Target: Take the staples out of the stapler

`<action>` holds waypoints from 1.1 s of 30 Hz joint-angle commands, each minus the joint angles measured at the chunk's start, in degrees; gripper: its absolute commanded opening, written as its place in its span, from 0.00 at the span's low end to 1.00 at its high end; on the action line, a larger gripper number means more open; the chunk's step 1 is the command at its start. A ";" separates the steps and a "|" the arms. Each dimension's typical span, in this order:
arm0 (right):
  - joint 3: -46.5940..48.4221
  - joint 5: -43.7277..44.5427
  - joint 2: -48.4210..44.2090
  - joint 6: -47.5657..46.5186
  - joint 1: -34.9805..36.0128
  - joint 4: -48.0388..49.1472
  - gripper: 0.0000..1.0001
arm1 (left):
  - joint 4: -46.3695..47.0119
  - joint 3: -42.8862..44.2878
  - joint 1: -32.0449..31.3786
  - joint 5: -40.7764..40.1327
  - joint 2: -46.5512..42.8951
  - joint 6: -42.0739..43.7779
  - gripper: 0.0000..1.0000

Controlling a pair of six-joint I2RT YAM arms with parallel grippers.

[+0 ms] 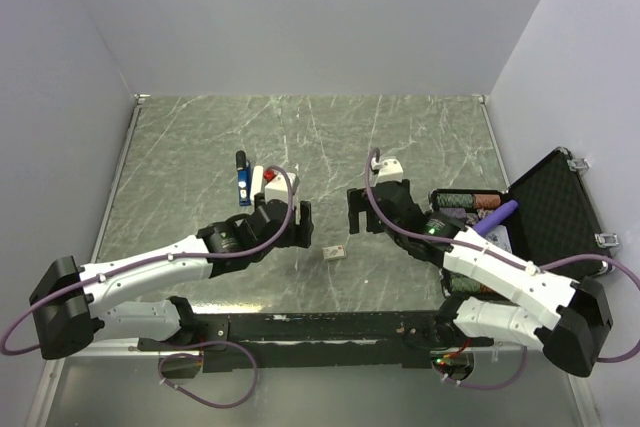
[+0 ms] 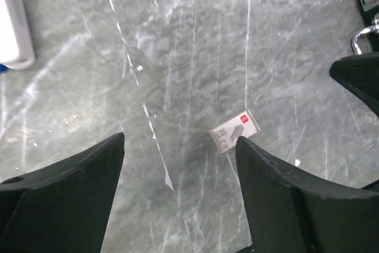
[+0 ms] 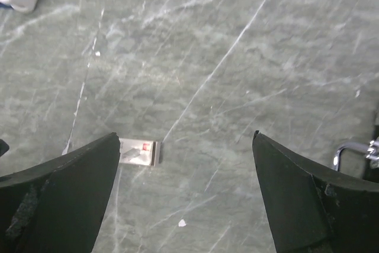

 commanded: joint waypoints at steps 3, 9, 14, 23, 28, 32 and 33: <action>5.03 3.09 -3.05 -4.41 -0.36 -2.22 1.00 | -1.96 4.02 -0.24 -4.34 -2.12 3.55 0.89; 8.11 4.58 -5.25 -4.15 -0.35 -3.89 1.00 | -3.19 7.01 -0.15 -6.19 -3.97 5.04 0.99; 11.98 10.20 -4.47 -0.55 -0.18 -8.11 1.00 | -5.21 9.73 -0.32 -7.68 -5.64 6.71 1.00; 14.44 13.55 -2.70 0.34 -0.27 -8.38 1.00 | -6.62 13.25 -0.24 -10.05 -6.26 8.91 0.99; 13.74 13.20 -4.73 -1.86 -0.18 -5.21 1.00 | -8.55 14.22 -0.15 -13.48 -5.99 8.21 0.99; 15.23 13.29 -4.90 -2.74 -0.27 -6.09 1.00 | -7.67 14.66 -0.15 -12.79 -5.64 8.56 1.00; 15.41 13.20 -4.99 -2.74 -0.27 -6.27 1.00 | -7.41 14.83 -0.15 -12.35 -5.47 8.73 0.99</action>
